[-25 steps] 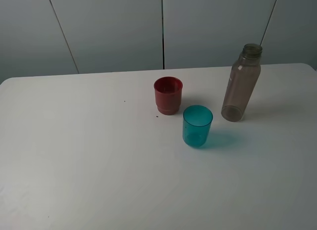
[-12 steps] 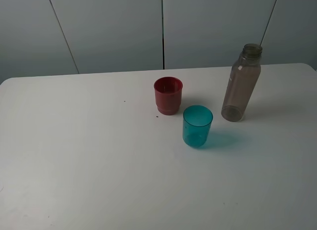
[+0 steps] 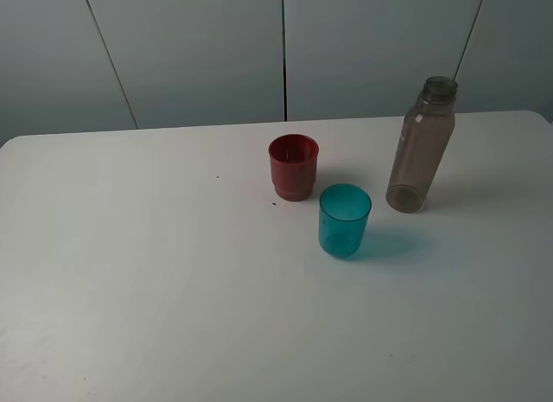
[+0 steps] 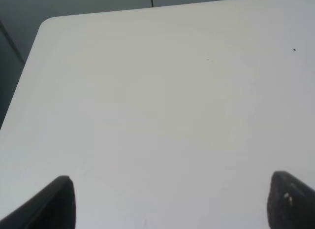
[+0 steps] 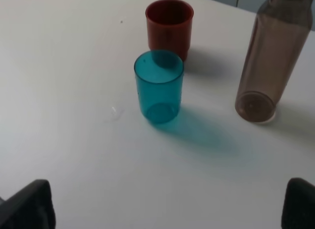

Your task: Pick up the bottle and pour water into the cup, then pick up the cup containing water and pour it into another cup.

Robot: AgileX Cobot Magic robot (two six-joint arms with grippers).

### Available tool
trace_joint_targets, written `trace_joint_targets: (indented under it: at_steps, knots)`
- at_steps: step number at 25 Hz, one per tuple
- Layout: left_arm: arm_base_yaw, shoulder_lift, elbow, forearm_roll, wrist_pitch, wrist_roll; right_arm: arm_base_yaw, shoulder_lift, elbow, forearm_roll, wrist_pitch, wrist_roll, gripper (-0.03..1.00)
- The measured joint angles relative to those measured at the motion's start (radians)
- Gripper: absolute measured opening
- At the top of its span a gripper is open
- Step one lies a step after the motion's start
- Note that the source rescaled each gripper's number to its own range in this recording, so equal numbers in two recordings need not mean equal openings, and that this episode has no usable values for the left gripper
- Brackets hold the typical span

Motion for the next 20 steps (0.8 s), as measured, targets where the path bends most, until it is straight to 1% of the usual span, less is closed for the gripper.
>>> trace_joint_targets:
  at_steps: [2,5,10,12,14,20]
  knots:
    - [0.0,0.0,0.0,0.0,0.0,0.0,-0.033,0.0,0.016,0.0,-0.034,0.004,0.99]
    - [0.0,0.0,0.0,0.0,0.0,0.0,-0.142,-0.001,0.025,0.0,-0.053,0.004,0.99]
    - [0.0,0.0,0.0,0.0,0.0,0.0,-0.404,-0.002,0.025,0.0,-0.059,0.006,1.0]
    - [0.0,0.0,0.0,0.0,0.0,0.0,-0.479,-0.002,0.025,0.002,-0.059,0.004,1.0]
    - [0.0,0.0,0.0,0.0,0.0,0.0,-0.515,-0.002,0.025,0.012,-0.059,-0.011,1.0]
    - [0.0,0.0,0.0,0.0,0.0,0.0,-0.523,-0.002,0.025,0.039,-0.059,-0.029,1.0]
